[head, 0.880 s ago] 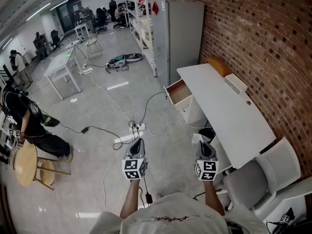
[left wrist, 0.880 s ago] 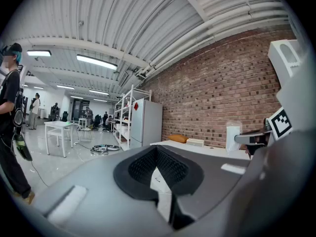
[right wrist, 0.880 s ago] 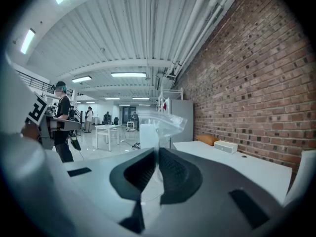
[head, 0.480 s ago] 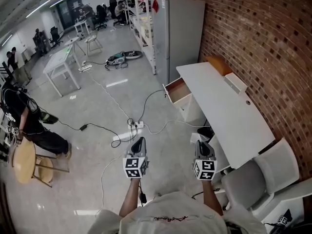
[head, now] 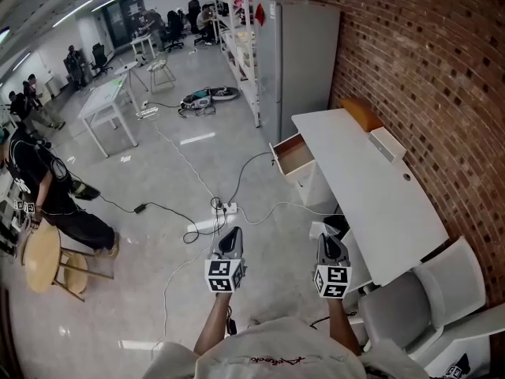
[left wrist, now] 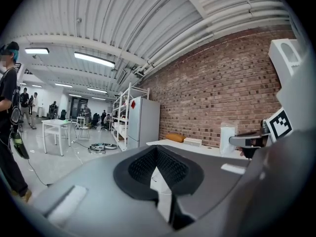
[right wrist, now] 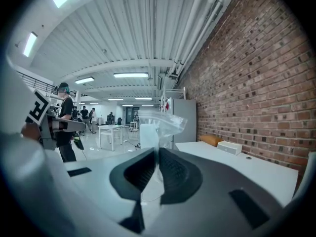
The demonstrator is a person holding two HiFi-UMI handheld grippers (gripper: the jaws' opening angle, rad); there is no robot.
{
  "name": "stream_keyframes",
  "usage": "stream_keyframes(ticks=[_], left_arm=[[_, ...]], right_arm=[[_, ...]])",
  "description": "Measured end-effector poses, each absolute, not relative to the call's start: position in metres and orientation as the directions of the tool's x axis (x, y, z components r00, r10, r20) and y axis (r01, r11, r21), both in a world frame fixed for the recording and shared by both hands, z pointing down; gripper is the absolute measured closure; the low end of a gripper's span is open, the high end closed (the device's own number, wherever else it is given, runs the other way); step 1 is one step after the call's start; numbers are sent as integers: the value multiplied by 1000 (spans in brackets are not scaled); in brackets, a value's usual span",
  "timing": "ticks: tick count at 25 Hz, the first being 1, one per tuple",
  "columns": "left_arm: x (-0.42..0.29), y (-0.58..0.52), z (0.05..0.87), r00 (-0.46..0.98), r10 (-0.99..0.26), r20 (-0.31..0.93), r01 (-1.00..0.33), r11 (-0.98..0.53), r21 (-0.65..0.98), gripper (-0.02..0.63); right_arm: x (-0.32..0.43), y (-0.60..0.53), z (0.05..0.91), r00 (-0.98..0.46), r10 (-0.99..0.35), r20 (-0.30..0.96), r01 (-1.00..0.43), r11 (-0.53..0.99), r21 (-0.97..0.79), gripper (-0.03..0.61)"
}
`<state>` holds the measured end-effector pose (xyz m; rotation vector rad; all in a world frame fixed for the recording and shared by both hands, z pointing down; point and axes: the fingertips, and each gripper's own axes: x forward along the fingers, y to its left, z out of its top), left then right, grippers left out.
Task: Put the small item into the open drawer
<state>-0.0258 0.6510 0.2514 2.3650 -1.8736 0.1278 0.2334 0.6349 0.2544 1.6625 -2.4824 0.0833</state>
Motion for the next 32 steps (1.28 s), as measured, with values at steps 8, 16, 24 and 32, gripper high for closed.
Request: stream_keyframes(ticks=[8, 16, 24, 32], left_arm=[[-6, 637, 251, 223, -965, 134, -975, -219, 43, 604], [11, 628, 256, 215, -966, 140, -977, -212, 37, 604], [7, 601, 265, 209, -966, 151, -978, -204, 48, 604], [-8, 526, 273, 243, -959, 144, -970, -236, 65, 606]], right_arm=[[234, 624, 257, -422, -894, 150, -902, 431, 33, 552], [245, 613, 263, -443, -882, 158, -892, 451, 18, 552], [244, 584, 271, -443, -879, 178, -891, 453, 16, 552], [225, 521, 276, -420, -892, 170, -903, 430, 25, 552]])
